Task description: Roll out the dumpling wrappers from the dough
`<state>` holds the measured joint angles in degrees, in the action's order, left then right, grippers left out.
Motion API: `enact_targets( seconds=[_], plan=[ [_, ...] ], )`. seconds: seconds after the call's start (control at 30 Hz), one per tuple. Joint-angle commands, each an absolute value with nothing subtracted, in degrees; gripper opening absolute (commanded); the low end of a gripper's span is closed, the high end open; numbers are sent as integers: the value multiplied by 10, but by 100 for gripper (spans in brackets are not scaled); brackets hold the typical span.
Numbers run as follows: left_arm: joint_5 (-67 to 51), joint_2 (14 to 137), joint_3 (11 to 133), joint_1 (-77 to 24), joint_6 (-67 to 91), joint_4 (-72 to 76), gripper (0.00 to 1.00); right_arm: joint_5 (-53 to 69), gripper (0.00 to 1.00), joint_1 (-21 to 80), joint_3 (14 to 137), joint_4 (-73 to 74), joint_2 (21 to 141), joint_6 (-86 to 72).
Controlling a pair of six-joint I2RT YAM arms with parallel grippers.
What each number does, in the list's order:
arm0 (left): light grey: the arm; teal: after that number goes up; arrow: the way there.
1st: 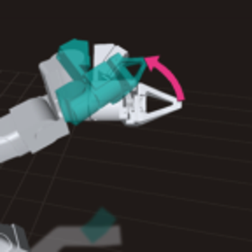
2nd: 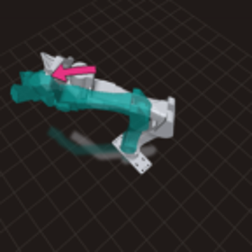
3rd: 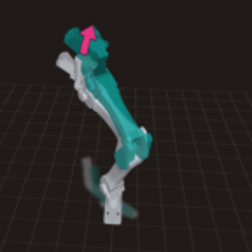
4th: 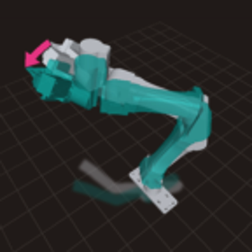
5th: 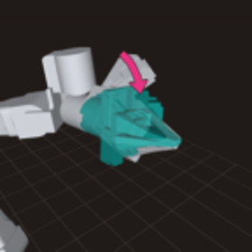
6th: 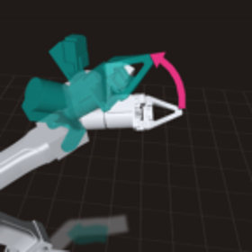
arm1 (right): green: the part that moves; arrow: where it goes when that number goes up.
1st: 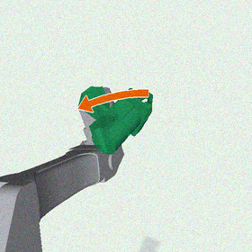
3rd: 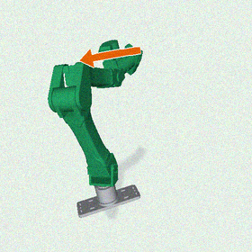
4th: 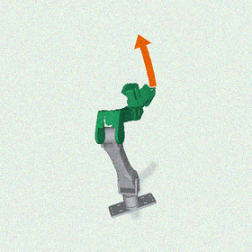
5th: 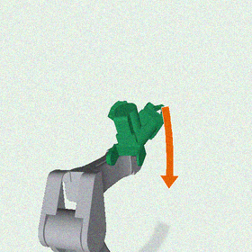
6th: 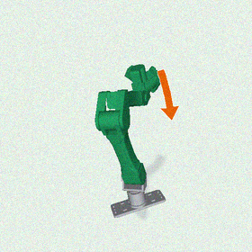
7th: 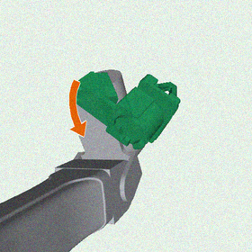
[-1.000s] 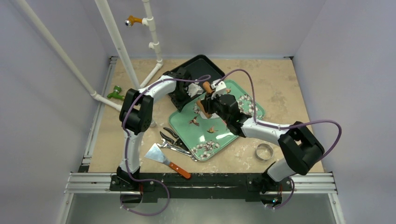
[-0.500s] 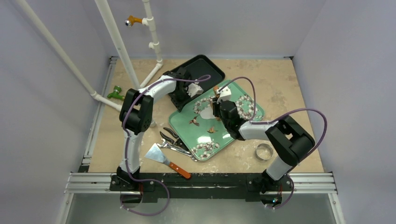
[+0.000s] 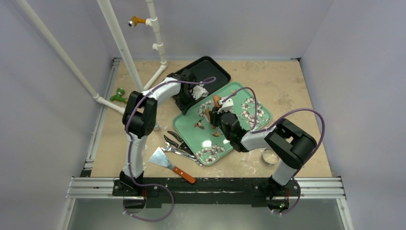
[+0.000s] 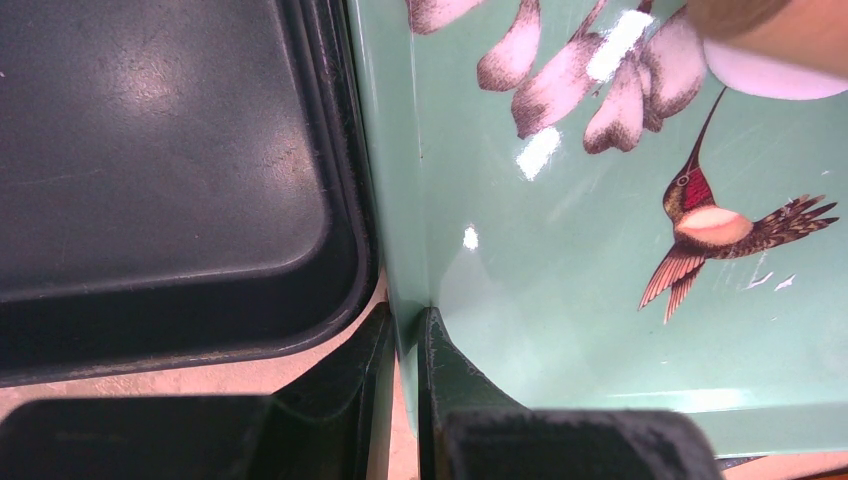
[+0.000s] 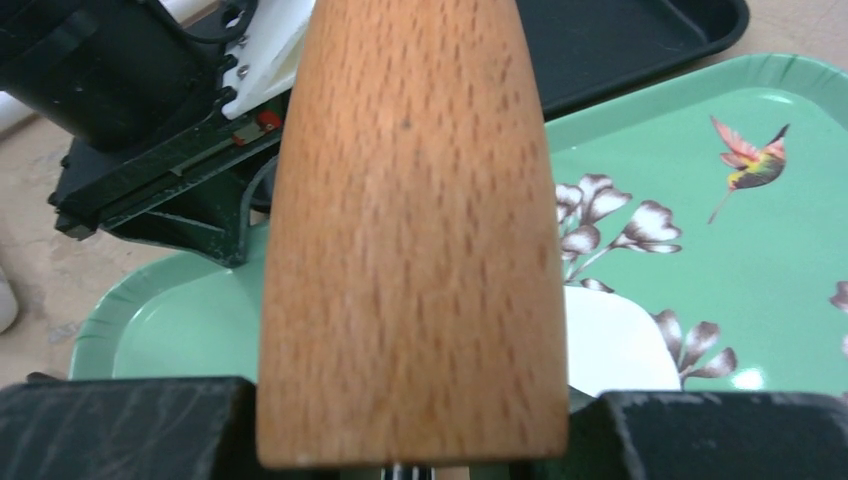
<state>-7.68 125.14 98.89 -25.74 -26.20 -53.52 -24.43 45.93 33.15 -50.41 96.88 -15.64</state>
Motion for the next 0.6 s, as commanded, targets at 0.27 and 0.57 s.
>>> enact_targets(
  seconds=[0.27, 0.57],
  plan=[
    [-41, 1274, 986, -245, -296, -557, 0, -178, 0, 470, 320, -354, 993, -178],
    [-41, 1274, 986, -245, -296, -556, 0, -139, 0, 470, 358, -334, 965, -161]
  ],
)
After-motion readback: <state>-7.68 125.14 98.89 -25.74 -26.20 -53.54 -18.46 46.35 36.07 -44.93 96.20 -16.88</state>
